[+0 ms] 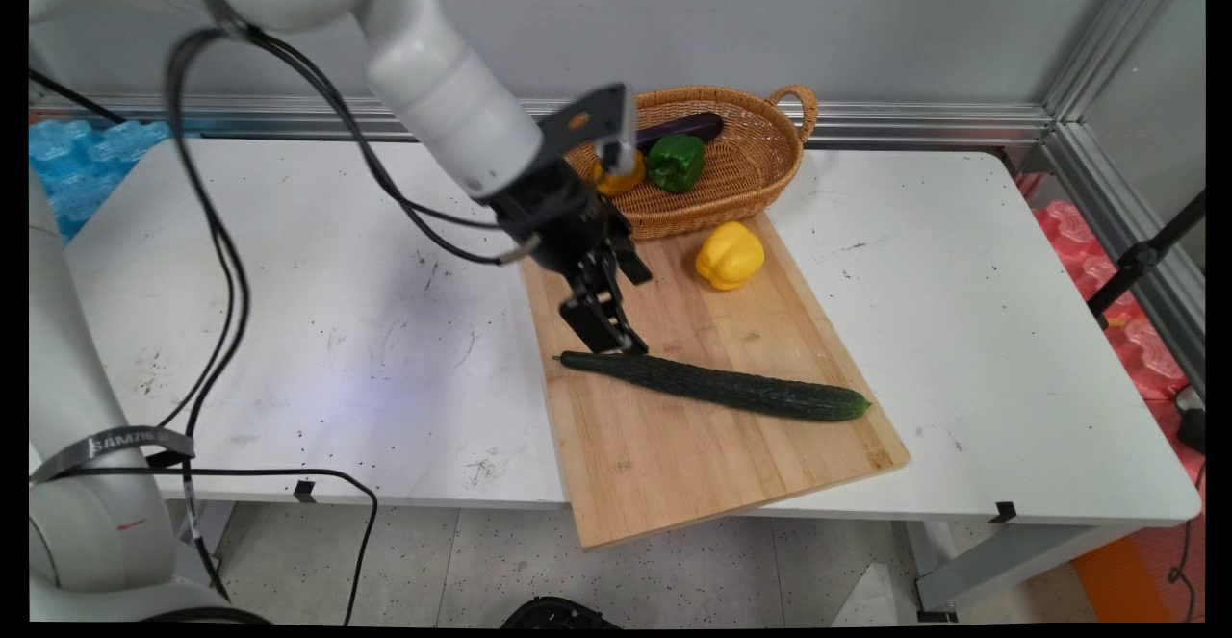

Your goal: Pick up the cucumber from the cutting board, then place the picked object in the vegetable basket

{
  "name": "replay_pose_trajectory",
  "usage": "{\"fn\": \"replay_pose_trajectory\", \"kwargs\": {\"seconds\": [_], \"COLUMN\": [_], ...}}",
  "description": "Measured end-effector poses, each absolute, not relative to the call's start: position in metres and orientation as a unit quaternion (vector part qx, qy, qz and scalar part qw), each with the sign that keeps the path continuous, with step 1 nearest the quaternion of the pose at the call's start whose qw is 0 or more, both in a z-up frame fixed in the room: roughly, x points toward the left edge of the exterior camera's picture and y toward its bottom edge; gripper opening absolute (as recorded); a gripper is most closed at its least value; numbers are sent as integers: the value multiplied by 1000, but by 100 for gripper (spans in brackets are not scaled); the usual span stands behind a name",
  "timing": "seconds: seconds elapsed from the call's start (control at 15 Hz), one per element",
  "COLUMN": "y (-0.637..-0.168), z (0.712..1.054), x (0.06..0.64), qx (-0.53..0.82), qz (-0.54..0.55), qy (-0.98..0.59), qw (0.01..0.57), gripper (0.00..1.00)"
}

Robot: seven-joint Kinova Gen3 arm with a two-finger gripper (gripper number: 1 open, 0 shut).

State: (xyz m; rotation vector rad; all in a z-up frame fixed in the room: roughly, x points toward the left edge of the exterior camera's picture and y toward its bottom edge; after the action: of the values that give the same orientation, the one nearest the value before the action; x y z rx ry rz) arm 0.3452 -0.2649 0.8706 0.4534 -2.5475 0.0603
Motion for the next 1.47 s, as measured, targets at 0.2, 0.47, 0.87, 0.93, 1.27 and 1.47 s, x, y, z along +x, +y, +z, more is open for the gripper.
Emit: {"fn": "replay_pose_trajectory", "kwargs": {"seconds": [0.2,0.47,0.87,0.93,1.27,1.47], "y": [-274,-287,-303,-305,-308,-308], "z": [844,816,788,784,779,786], "x": [324,299,274,271,261,260], "qx": [158,145,122,116,82,58], "qz": [18,17,23,24,25,28], "qy": [-952,-958,-964,-965,-969,-970], "qw": [260,246,234,233,232,234], "gripper": [100,100,100,0,0,0]}}
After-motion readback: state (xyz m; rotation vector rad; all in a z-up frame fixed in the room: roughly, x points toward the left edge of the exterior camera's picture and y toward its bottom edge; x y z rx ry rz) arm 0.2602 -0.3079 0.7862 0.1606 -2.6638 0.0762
